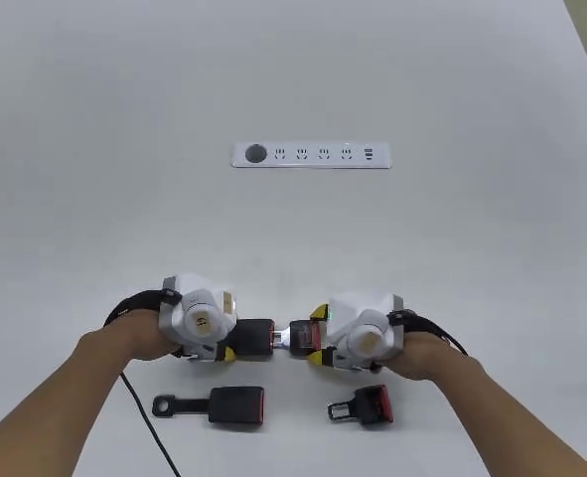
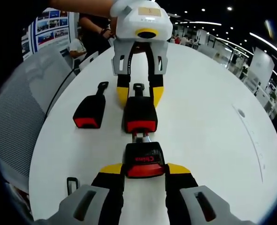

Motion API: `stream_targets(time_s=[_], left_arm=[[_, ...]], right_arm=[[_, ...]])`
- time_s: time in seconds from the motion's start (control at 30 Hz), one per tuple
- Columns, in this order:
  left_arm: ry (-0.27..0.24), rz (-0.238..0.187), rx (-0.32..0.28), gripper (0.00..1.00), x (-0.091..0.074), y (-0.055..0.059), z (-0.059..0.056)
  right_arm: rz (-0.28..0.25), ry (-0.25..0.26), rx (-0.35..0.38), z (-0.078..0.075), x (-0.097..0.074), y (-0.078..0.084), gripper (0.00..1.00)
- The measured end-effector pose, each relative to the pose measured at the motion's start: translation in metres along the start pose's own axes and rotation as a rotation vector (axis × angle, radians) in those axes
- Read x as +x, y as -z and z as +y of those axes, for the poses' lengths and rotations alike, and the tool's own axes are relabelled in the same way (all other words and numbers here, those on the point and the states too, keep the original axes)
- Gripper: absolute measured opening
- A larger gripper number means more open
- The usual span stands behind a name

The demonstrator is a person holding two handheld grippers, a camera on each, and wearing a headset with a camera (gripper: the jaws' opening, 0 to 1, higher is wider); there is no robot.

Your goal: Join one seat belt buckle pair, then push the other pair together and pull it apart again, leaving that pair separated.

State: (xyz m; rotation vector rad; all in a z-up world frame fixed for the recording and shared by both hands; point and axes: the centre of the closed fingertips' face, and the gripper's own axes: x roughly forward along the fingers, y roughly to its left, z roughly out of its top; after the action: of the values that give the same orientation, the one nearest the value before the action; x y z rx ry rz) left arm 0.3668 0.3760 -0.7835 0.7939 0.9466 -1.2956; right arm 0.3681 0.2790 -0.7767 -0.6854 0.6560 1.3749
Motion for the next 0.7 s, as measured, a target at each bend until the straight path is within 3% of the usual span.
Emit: stream_targets(time_s=[0.33, 0.7], left_arm=[[-0.004, -0.009, -0.003, 0.31, 0.0003, -0.0002, 0.0004], [0.001, -0.013, 0.011, 0.3, -0.0034, -0.0051, -0.0034]], right_arm=[[-0.013, 0.008, 0.028, -0.0005, 0.0002, -0.0006, 0.29], [-0.025, -0.017, 0.051, 0.0034, 0.0055, -0.0077, 0.27]])
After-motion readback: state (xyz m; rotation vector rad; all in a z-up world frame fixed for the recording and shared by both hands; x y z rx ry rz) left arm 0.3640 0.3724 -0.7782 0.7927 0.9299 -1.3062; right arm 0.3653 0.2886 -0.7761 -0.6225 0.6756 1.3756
